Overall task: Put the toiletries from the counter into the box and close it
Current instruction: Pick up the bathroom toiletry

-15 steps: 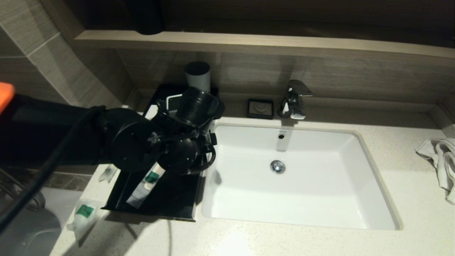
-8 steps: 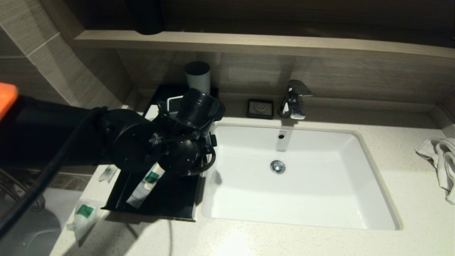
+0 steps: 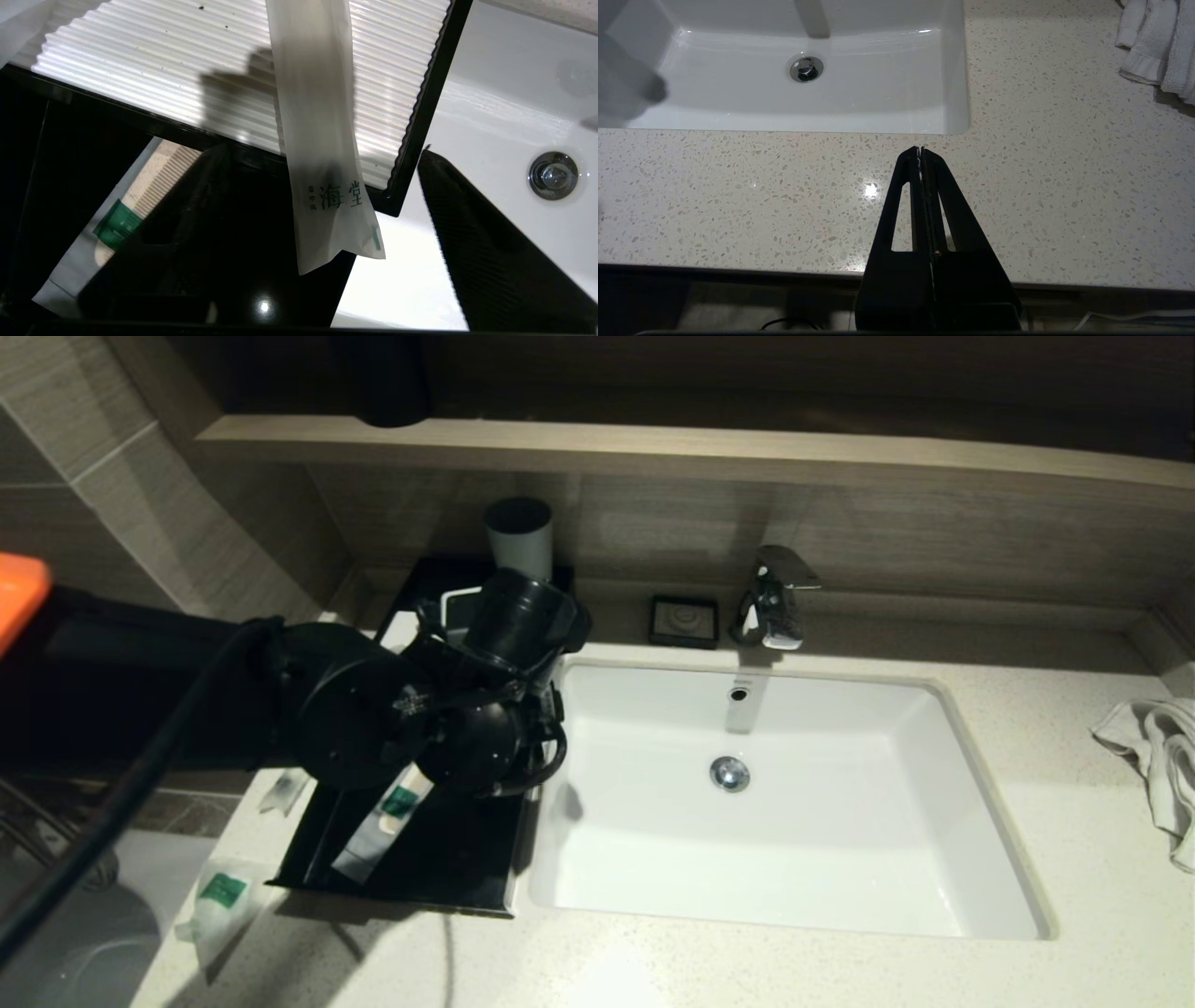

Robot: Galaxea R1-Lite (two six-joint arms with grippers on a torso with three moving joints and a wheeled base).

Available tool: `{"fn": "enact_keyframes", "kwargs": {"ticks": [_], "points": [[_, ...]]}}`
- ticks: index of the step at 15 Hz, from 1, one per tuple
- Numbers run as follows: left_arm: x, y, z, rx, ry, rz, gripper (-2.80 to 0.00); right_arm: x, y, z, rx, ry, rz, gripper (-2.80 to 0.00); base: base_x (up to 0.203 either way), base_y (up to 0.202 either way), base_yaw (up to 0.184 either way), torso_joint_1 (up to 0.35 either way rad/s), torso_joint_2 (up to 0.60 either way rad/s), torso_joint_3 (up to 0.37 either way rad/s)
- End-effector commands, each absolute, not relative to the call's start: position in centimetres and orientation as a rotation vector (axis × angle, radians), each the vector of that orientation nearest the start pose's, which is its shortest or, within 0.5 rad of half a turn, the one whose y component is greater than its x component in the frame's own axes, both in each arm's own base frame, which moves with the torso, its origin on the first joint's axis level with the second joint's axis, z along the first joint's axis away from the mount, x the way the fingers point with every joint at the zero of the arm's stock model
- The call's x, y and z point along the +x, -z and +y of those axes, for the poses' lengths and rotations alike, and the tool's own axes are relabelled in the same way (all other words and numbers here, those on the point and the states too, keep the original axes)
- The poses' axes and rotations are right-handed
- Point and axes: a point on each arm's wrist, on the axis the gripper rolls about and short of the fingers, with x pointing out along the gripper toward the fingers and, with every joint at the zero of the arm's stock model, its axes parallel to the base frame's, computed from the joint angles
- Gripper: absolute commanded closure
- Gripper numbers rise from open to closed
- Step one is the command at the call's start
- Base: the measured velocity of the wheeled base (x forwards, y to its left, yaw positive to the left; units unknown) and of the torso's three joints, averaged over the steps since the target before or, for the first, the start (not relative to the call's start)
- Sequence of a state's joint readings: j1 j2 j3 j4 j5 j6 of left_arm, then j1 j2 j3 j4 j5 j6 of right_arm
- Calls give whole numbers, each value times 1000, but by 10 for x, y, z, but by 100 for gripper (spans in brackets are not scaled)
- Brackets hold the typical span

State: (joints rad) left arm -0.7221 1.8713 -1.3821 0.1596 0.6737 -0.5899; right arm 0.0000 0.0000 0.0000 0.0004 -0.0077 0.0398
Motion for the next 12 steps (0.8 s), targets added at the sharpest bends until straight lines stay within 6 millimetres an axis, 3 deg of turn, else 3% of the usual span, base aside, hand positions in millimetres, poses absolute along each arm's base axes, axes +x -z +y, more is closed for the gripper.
{"fn": "enact_keyframes", "kwargs": {"ticks": [1, 12], "points": [[276, -211, -225, -157, -108, 485, 0, -23, -76, 0, 40, 8, 1, 0, 0, 0, 0, 0, 0, 0], [274, -215, -223, -150, -106, 476, 0, -23, -75, 0, 40, 8, 3, 0, 0, 0, 0, 0, 0, 0]]}}
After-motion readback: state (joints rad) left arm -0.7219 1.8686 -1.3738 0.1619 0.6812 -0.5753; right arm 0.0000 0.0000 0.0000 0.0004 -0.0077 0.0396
